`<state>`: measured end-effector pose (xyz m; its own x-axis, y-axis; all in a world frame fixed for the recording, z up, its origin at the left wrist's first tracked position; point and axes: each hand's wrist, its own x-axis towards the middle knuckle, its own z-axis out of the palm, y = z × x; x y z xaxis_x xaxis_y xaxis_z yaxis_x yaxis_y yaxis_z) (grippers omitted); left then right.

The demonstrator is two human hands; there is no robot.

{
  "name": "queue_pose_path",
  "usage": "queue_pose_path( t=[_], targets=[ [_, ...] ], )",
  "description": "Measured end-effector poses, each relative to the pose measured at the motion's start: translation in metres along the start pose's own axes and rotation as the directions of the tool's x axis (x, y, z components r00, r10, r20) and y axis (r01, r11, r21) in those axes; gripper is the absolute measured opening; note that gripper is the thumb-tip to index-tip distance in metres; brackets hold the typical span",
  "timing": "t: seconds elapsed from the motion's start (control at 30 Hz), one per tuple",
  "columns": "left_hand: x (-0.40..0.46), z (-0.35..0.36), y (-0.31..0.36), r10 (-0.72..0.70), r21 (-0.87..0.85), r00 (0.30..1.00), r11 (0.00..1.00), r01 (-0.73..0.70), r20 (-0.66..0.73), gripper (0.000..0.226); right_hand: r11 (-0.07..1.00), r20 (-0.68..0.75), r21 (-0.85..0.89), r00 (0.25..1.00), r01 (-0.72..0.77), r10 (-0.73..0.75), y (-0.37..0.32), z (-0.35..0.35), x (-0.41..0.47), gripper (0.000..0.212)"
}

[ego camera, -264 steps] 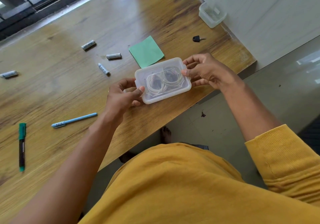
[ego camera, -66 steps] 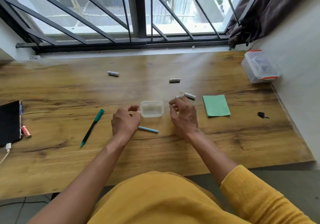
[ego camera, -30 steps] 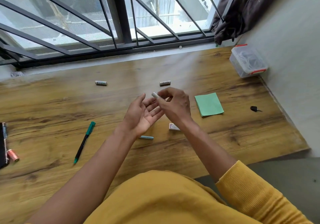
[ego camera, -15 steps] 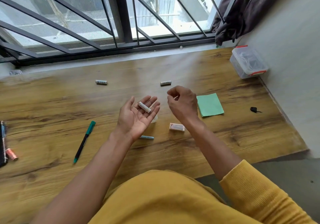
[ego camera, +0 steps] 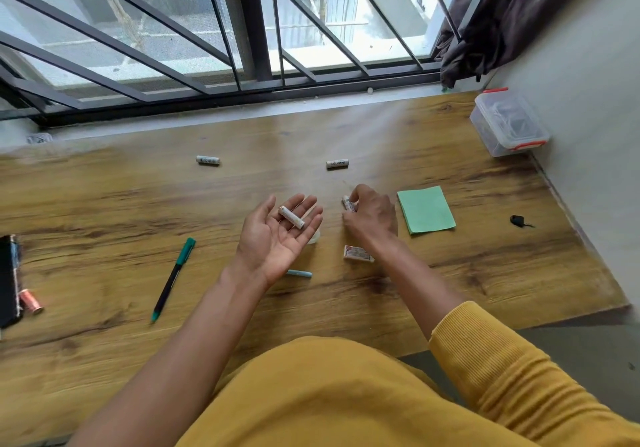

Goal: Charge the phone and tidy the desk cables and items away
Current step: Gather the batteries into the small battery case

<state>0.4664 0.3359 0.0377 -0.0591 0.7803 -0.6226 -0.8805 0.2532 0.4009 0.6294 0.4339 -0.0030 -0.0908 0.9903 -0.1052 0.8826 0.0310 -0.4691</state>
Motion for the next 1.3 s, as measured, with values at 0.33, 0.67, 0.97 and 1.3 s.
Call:
queue_pose_path(
  t=[0.33,0.67,0.97,1.3],
  targets=[
    [0.002,0.003,0.001,-0.011,-0.032,1.0,0.999,0.011,-0.004,0.052,0.927,-0.105,0.323,0.98,0.192,-0.167,-0.025,-0.017,-0.019,0.008],
    [-0.003,0.005,0.004,-0.067,-0.143,0.988,0.986,0.086,0.137,0.061,0.853,-0.094,0.274,0.895,0.444,-0.435,-0.058,-0.016,-0.048,0.017],
    [0.006,-0.004,0.006,-0.033,-0.254,0.993,0.965,0.061,0.111,0.046,0.869,-0.26,0.239,0.891,0.433,-0.373,-0.052,-0.022,-0.001,0.01],
    [0.013,-0.007,0.013,-0.048,-0.242,0.996,0.968,0.065,0.075,0.051,0.967,0.062,-0.081,0.97,0.241,-0.236,-0.035,-0.004,0.093,0.03]
  ],
)
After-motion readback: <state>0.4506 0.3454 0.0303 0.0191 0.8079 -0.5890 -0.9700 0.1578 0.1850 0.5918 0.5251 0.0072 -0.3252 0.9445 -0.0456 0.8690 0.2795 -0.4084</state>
